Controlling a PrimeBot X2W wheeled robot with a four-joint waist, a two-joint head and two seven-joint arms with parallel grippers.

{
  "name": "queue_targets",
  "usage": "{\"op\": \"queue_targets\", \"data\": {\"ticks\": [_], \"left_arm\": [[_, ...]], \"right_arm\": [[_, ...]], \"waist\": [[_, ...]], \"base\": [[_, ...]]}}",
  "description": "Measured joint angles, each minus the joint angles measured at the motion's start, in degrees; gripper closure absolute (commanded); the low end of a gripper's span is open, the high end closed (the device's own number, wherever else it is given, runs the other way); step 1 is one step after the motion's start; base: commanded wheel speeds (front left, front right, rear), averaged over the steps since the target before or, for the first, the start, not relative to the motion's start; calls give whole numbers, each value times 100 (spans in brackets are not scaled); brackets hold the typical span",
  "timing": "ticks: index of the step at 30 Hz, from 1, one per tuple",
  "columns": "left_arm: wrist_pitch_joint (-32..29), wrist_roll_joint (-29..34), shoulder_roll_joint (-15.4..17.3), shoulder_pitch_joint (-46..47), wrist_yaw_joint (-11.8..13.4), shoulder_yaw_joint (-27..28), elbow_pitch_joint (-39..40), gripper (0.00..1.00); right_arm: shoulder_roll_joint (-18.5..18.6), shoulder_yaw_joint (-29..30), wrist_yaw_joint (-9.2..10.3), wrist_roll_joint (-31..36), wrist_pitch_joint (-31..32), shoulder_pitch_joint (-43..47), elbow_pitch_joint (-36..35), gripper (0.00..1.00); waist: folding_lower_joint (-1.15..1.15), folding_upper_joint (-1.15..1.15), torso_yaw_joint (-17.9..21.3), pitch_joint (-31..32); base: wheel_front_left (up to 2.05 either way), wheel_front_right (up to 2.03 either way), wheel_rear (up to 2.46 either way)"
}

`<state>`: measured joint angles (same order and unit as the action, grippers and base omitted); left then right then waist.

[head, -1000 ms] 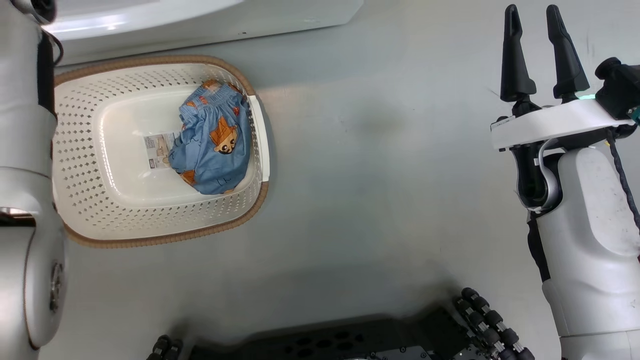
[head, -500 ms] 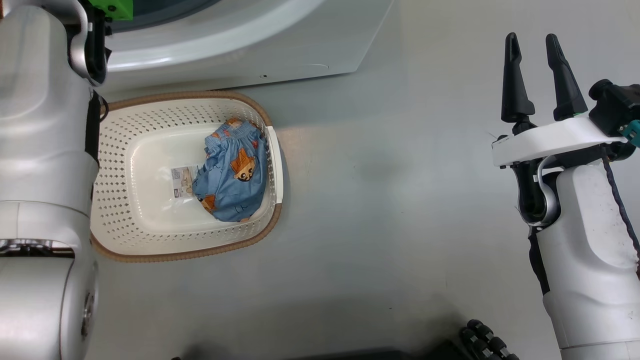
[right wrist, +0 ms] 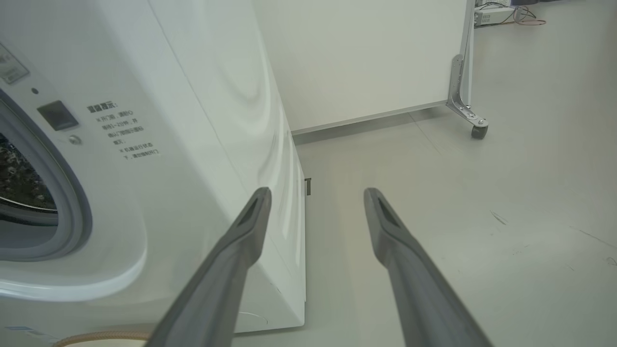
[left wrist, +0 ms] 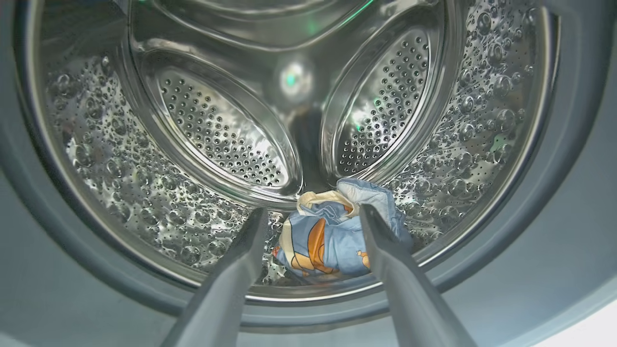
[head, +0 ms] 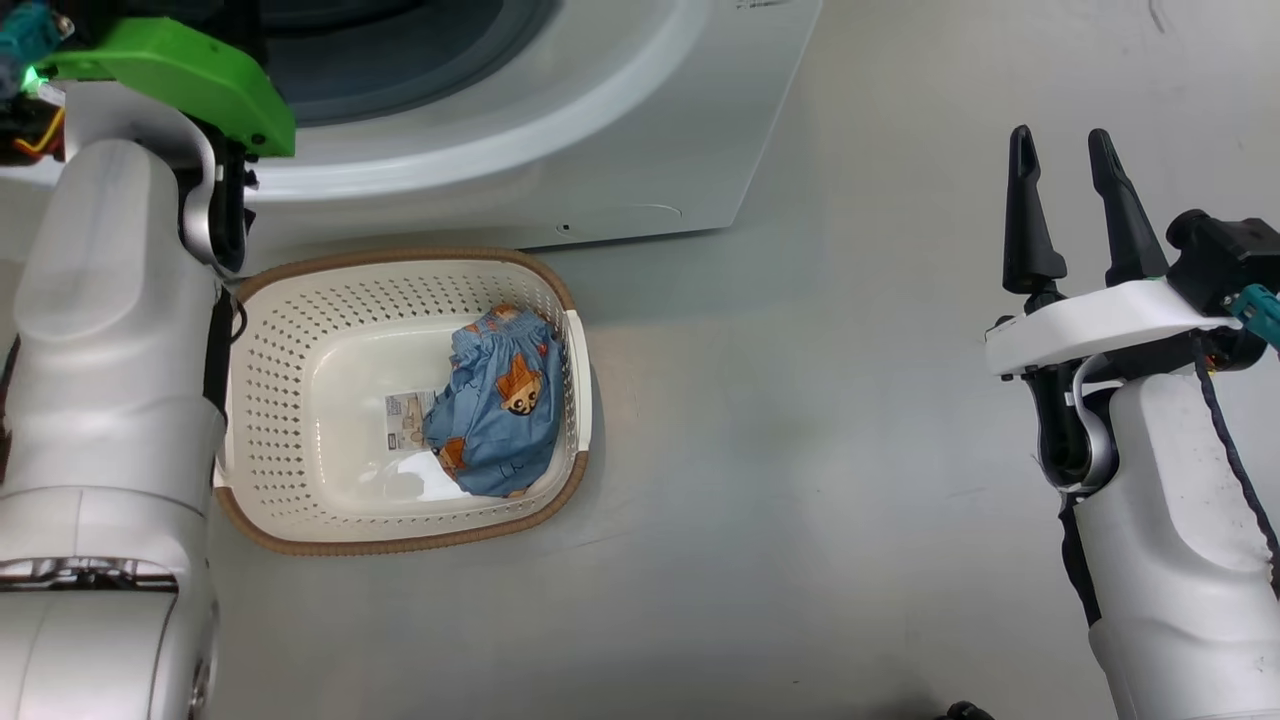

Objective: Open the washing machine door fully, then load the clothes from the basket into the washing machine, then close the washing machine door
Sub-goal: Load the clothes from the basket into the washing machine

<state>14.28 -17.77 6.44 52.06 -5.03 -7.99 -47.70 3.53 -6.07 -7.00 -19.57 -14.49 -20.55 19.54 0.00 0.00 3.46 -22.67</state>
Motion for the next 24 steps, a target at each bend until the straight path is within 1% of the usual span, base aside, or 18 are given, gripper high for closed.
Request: {"op": "queue_targets", "data": {"ticks": [8, 17, 24], "left_arm": [[16, 4, 36, -666, 4, 44, 281, 0], [16, 12, 55, -1352, 112, 189, 985, 0], [16, 175, 75, -1992, 180, 185, 1491, 0]], "right_arm": [[49, 64, 0, 64, 0, 210, -70, 0], [119, 153, 0, 111, 0, 520, -132, 0], [208, 172, 0, 149, 0, 810, -153, 0]], "waist": [[0, 0, -77, 419], [0, 0, -146, 872], [0, 0, -182, 1211]], "base": [[0, 0, 0], [0, 0, 0], [0, 0, 0]]}}
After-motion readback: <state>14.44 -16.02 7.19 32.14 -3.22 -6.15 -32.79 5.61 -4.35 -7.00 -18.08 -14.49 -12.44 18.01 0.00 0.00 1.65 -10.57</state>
